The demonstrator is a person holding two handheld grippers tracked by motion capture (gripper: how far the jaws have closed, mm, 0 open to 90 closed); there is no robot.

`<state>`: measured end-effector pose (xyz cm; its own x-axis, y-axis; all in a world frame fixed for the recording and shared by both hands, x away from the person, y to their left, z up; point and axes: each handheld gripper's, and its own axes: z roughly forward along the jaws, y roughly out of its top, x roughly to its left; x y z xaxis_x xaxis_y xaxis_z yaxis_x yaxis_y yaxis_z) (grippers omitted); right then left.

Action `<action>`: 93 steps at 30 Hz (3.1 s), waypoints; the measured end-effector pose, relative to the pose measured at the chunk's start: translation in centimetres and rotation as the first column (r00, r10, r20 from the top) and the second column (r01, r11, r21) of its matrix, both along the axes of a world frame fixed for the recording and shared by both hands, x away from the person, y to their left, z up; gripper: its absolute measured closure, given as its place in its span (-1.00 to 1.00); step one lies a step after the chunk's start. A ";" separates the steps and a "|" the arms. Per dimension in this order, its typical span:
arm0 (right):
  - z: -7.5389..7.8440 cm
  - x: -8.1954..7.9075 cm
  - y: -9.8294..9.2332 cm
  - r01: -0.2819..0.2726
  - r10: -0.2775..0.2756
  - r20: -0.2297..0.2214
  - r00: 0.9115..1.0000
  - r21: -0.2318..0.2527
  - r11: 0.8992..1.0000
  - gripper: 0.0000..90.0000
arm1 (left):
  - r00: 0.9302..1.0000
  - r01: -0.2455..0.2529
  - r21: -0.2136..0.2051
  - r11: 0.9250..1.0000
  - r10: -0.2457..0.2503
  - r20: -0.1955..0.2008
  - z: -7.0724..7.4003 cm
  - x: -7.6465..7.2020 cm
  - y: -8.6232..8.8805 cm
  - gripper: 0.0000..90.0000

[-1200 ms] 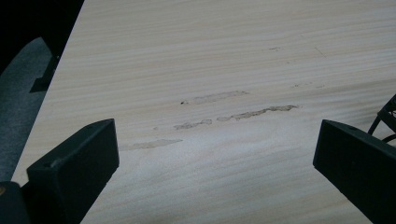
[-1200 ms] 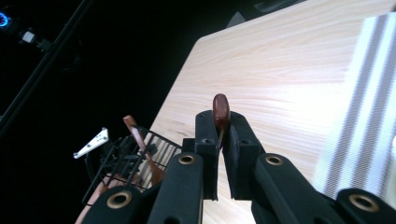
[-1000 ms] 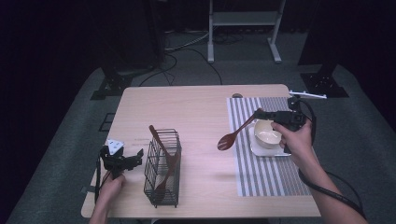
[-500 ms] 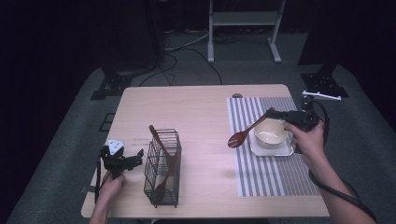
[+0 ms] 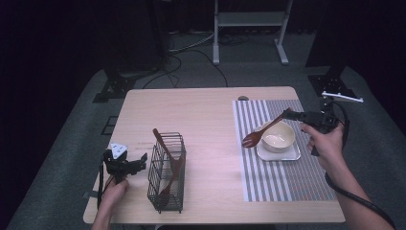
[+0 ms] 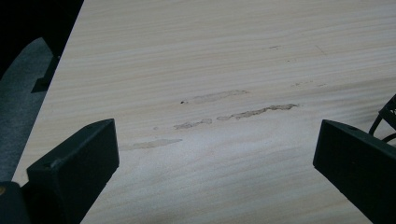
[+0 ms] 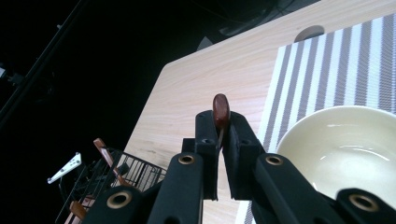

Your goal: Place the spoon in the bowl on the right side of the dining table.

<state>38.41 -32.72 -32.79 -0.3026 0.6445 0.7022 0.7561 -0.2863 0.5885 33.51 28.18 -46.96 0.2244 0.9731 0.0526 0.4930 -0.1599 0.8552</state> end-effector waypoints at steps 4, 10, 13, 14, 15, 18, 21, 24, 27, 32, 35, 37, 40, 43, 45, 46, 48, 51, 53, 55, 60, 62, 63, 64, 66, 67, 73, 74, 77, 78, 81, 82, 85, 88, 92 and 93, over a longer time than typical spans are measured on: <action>0.1 0.0 -0.4 0.011 -0.011 0.001 1.000 0.003 1.000 0.87 | 1.000 0.000 0.002 1.000 0.000 -0.001 0.0 0.0 0.0 -1.00; 0.3 -0.1 -1.3 0.031 -0.031 0.001 1.000 0.007 1.000 0.87 | 1.000 0.000 0.003 1.000 0.000 -0.001 0.0 0.0 0.0 -1.00; 0.3 -0.1 -1.4 0.035 -0.035 0.001 0.999 0.007 0.999 0.87 | 1.000 0.001 0.002 1.000 -0.001 -0.002 0.0 0.0 0.0 -1.00; 0.4 -0.1 -1.7 0.041 -0.041 0.000 0.999 0.007 0.999 0.87 | 1.000 0.000 0.001 1.000 0.000 -0.002 0.0 0.0 0.0 -1.00; 0.4 -0.1 -1.7 0.041 -0.041 0.000 0.999 0.007 0.999 0.87 | 1.000 0.000 0.001 1.000 0.000 -0.002 0.0 0.0 0.0 -1.00; 0.5 -0.1 -2.2 0.053 -0.053 0.005 0.999 0.006 0.999 0.87 | 1.000 0.000 0.001 1.000 0.000 -0.002 0.0 0.0 0.0 -1.00; 0.5 -0.2 -2.5 0.061 -0.061 0.003 0.998 0.009 0.998 0.87 | 1.000 0.001 0.002 1.000 -0.001 -0.002 0.0 0.0 0.0 -1.00; 0.6 -0.2 -2.7 0.067 -0.067 0.003 0.998 0.009 0.998 0.87 | 1.000 0.001 0.003 1.000 -0.001 0.000 0.0 0.0 0.0 -1.00; 0.7 -0.2 -3.1 0.074 -0.075 0.004 0.997 0.007 0.997 0.87 | 1.000 0.002 0.005 1.000 -0.002 -0.001 0.0 0.0 0.0 -1.00; 0.7 -0.1 -4.0 0.101 -0.101 -0.001 0.995 0.006 0.995 0.87 | 1.000 0.001 0.004 1.000 -0.001 0.000 0.0 0.0 0.0 -1.00; 0.6 0.0 -4.3 0.117 -0.117 -0.005 0.993 0.007 0.993 0.87 | 1.000 0.000 0.003 1.000 0.000 -0.001 0.0 0.0 0.0 -1.00; 0.5 0.0 -4.6 0.127 -0.126 -0.008 0.992 0.011 0.992 0.87 | 1.000 0.001 0.003 1.000 -0.001 0.000 0.0 0.0 0.0 -1.00; 0.4 0.1 -4.9 0.138 -0.138 -0.008 0.990 0.007 0.990 0.87 | 1.000 0.001 0.003 1.000 -0.001 0.000 0.0 0.0 0.0 -1.00; 0.4 0.2 -5.2 0.150 -0.150 -0.010 0.989 0.004 0.989 0.87 | 1.000 0.001 0.003 1.000 -0.001 -0.001 0.0 0.0 0.0 -1.00; 0.4 0.2 -5.3 0.154 -0.154 -0.009 0.988 0.005 0.988 0.87 | 1.000 0.002 0.004 1.000 -0.002 -0.001 0.0 0.0 0.0 -1.00; 0.4 0.2 -5.4 0.157 -0.157 -0.009 0.988 0.003 0.988 0.87 | 1.000 0.003 0.004 1.000 -0.003 0.000 0.0 0.0 0.0 -1.00; 0.3 0.2 -5.7 0.167 -0.167 -0.011 0.986 0.005 0.986 0.87 | 1.000 0.002 0.003 1.000 -0.002 0.000 0.0 0.0 0.0 -1.00; 0.0 0.2 -6.1 0.180 -0.180 -0.013 0.984 0.004 0.984 0.87 | 1.000 0.001 0.002 1.000 -0.001 -0.002 0.0 0.0 0.0 -1.00; -0.2 0.2 -6.4 0.188 -0.188 -0.016 0.982 0.003 0.982 0.87 | 1.000 0.001 0.002 1.000 -0.001 -0.002 0.0 0.0 0.0 -1.00; -0.4 0.2 -6.7 0.202 -0.202 -0.021 0.979 0.005 0.979 0.87 | 1.000 0.001 0.002 1.000 -0.001 -0.001 0.0 0.0 0.0 -1.00; -1.1 0.3 -7.4 0.224 -0.224 -0.028 0.974 0.001 0.975 0.87 | 1.000 0.002 0.001 1.000 -0.002 0.000 0.0 0.0 0.0 -1.00; -1.3 0.3 -7.5 0.233 -0.233 -0.031 0.972 0.002 0.973 0.87 | 1.000 0.002 0.001 1.000 -0.002 0.000 0.0 0.0 0.0 -1.00; -1.3 0.3 -7.5 0.233 -0.233 -0.031 0.972 0.002 0.973 0.87 | 1.000 0.002 0.001 1.000 -0.002 0.000 0.0 0.0 0.0 -1.00; -1.5 0.3 -7.8 0.241 -0.241 -0.035 0.970 0.003 0.971 0.87 | 1.000 0.002 0.002 1.000 -0.002 0.000 0.0 0.0 0.0 -1.00; -1.8 0.4 -7.9 0.248 -0.247 -0.039 0.968 0.000 0.969 0.87 | 1.000 0.001 -0.001 1.000 -0.001 -0.002 0.0 0.0 0.0 -1.00; -1.8 0.4 -7.9 0.248 -0.247 -0.039 0.968 0.000 0.969 0.87 | 1.000 0.001 -0.001 1.000 -0.001 -0.002 0.0 0.0 0.0 -1.00; -2.5 0.6 -8.2 0.264 -0.264 -0.047 0.963 -0.001 0.964 0.87 | 1.000 0.002 0.001 1.000 -0.002 0.000 0.0 0.0 0.0 -1.00; -2.6 0.6 -8.2 0.266 -0.266 -0.050 0.963 0.000 0.964 0.87 | 1.000 0.003 0.000 1.000 -0.003 0.000 0.0 0.0 0.0 -1.00; -3.0 0.6 -8.3 0.273 -0.272 -0.056 0.961 0.000 0.962 0.87 | 1.000 0.003 0.000 1.000 -0.003 -0.001 0.0 0.0 0.0 -1.00; -3.1 0.6 -8.3 0.274 -0.273 -0.056 0.960 -0.001 0.962 0.87 | 1.000 0.004 0.000 1.000 -0.004 -0.001 0.0 0.0 0.0 -1.00; -3.4 0.7 -8.4 0.279 -0.279 -0.057 0.959 -0.005 0.960 0.87 | 1.000 0.004 0.000 1.000 -0.004 -0.002 0.0 0.0 0.0 -1.00; -3.6 0.7 -8.4 0.280 -0.280 -0.056 0.958 -0.006 0.960 0.87 | 1.000 0.004 0.000 1.000 -0.004 0.000 0.0 0.0 0.0 -1.00; -3.9 0.8 -8.4 0.282 -0.282 -0.063 0.957 -0.009 0.959 0.87 | 1.000 0.005 0.000 1.000 -0.005 0.000 0.0 0.0 0.0 -1.00; -4.2 0.9 -8.4 0.281 -0.281 -0.065 0.957 -0.010 0.960 0.87 | 1.000 0.004 -0.001 1.000 -0.004 0.000 0.0 0.0 0.0 -1.00; -4.4 0.9 -8.4 0.281 -0.281 -0.066 0.958 -0.012 0.960 0.87 | 1.000 0.007 0.001 1.000 -0.007 0.000 0.0 0.0 0.0 -1.00; -4.4 0.9 -8.4 0.281 -0.281 -0.066 0.958 -0.012 0.960 0.87 | 1.000 0.007 0.001 1.000 -0.007 0.000 0.0 0.0 0.0 -1.00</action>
<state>39.33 -41.08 -37.23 -0.0621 0.6984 0.7130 0.6828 -0.4913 0.5408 33.52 28.17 -46.97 0.2308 0.9715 0.0539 0.4918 -0.1643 0.8551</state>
